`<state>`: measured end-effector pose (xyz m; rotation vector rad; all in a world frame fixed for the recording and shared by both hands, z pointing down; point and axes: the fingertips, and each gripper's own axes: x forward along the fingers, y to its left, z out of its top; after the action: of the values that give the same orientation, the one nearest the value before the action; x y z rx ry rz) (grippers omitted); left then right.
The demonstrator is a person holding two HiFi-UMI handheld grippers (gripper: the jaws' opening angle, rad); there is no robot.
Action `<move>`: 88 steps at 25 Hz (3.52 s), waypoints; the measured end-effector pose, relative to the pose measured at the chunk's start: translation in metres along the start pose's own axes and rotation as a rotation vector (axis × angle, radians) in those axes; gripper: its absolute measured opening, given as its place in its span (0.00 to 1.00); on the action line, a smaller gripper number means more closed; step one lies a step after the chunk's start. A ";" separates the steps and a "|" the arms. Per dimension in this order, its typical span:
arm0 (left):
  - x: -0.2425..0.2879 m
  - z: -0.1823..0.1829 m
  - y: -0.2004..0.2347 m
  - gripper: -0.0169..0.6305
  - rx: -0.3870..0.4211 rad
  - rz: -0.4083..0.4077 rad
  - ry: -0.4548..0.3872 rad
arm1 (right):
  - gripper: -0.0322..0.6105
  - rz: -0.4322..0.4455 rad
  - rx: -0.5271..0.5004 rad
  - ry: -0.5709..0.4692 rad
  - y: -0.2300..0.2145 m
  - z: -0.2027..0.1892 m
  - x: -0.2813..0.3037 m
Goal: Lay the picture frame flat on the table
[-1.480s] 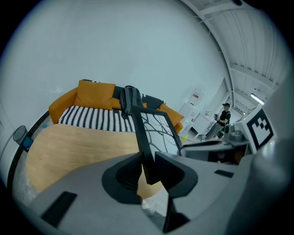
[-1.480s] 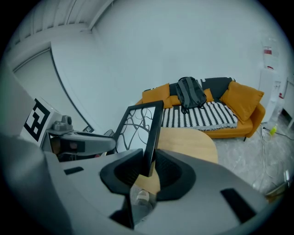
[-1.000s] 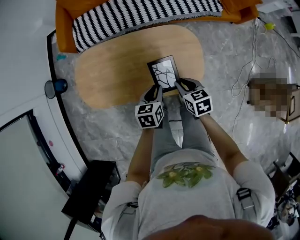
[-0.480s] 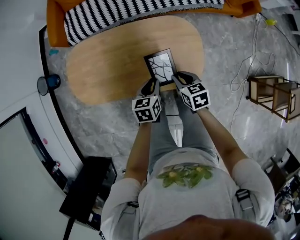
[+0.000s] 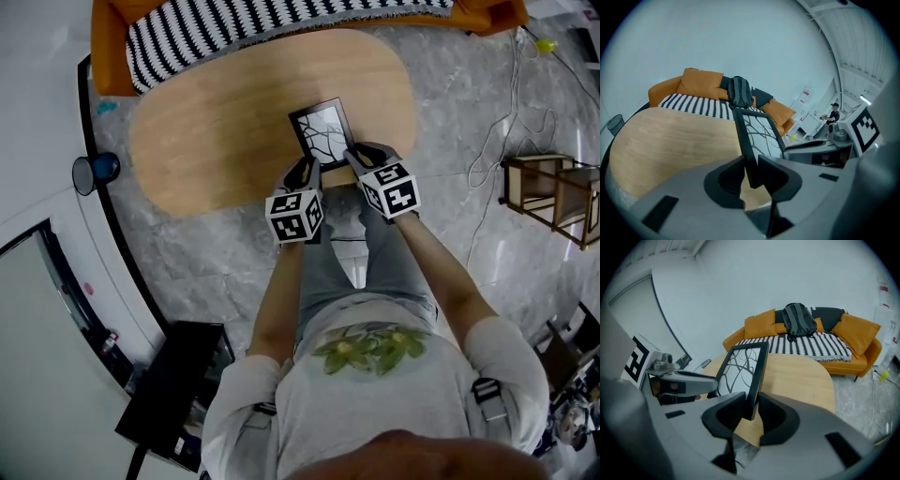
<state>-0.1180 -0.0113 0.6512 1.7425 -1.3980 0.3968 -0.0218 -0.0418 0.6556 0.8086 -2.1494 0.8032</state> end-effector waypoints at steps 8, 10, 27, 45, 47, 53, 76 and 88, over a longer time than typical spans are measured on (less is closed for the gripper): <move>0.026 -0.017 0.016 0.18 0.023 -0.012 0.022 | 0.20 -0.004 0.016 0.003 -0.010 -0.018 0.029; 0.032 -0.022 0.022 0.18 0.025 -0.008 0.029 | 0.20 -0.004 0.021 0.006 -0.012 -0.023 0.037; 0.085 -0.067 0.058 0.18 0.002 0.037 0.109 | 0.19 -0.023 0.045 0.071 -0.032 -0.064 0.098; 0.120 -0.100 0.092 0.18 -0.087 0.082 0.180 | 0.19 -0.019 0.050 0.165 -0.040 -0.092 0.148; 0.125 -0.105 0.094 0.18 -0.102 0.084 0.188 | 0.19 -0.023 0.048 0.175 -0.042 -0.096 0.152; 0.134 -0.112 0.100 0.18 -0.102 0.087 0.207 | 0.19 -0.031 0.053 0.193 -0.045 -0.102 0.161; 0.127 -0.093 0.097 0.42 -0.016 0.120 0.207 | 0.37 0.018 0.071 0.126 -0.035 -0.082 0.149; 0.076 -0.043 0.068 0.37 -0.017 0.100 0.191 | 0.22 0.014 0.094 0.094 -0.014 -0.039 0.092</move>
<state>-0.1446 -0.0281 0.7572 1.5811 -1.3495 0.5884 -0.0483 -0.0497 0.7528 0.7879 -2.0497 0.9371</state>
